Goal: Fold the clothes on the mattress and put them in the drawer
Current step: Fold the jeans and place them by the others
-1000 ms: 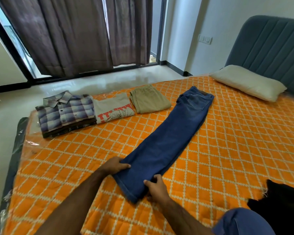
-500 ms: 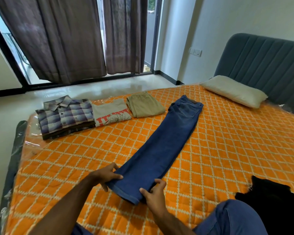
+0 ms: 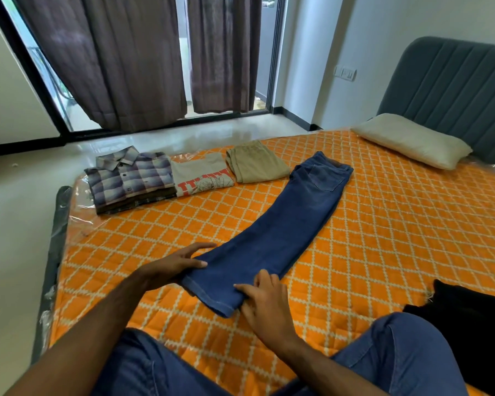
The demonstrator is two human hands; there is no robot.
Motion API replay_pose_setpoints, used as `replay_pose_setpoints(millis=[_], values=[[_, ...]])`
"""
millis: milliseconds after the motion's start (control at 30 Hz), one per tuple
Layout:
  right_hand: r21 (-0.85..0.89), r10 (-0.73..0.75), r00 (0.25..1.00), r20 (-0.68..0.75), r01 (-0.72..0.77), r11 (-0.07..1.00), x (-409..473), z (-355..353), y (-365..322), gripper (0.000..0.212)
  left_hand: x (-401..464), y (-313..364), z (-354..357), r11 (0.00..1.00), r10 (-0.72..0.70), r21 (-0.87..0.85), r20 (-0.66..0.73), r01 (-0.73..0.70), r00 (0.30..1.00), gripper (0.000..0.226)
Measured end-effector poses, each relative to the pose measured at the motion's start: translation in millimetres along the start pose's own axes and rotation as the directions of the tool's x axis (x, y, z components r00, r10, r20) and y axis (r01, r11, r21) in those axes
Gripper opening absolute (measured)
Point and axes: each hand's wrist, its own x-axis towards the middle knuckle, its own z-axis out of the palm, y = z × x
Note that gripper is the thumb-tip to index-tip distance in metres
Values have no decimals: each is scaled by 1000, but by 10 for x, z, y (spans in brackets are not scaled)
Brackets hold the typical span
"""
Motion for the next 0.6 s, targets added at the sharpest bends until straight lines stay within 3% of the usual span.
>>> replay_pose_setpoints(millis=[100,167,233,333,400,467,600], values=[[28,-174,977,126,172,985,105,-52,70,51,27,113,52,990,-53,129,-45,59,998,23],[213,-228,920,318,165,963,177,-112,126,56,59,183,78,990,-103,88,-45,106,994,29],[372,-251,884,395,96,923,249,-144,192,49,81,268,76,992,-129,3,14,129,992,41],[534,-119,939,322,-77,842,425,-203,428,33,240,452,45,989,-138,-35,67,140,988,58],[646,32,959,283,-215,733,620,-292,627,23,411,614,56,988,-132,-77,45,135,990,60],[740,157,951,266,-306,599,872,-402,868,25,706,810,107,993,-104,-65,-25,102,994,57],[778,349,880,323,-457,432,1348,-536,1344,35,1449,1176,368,995,-73,56,-183,85,980,50]])
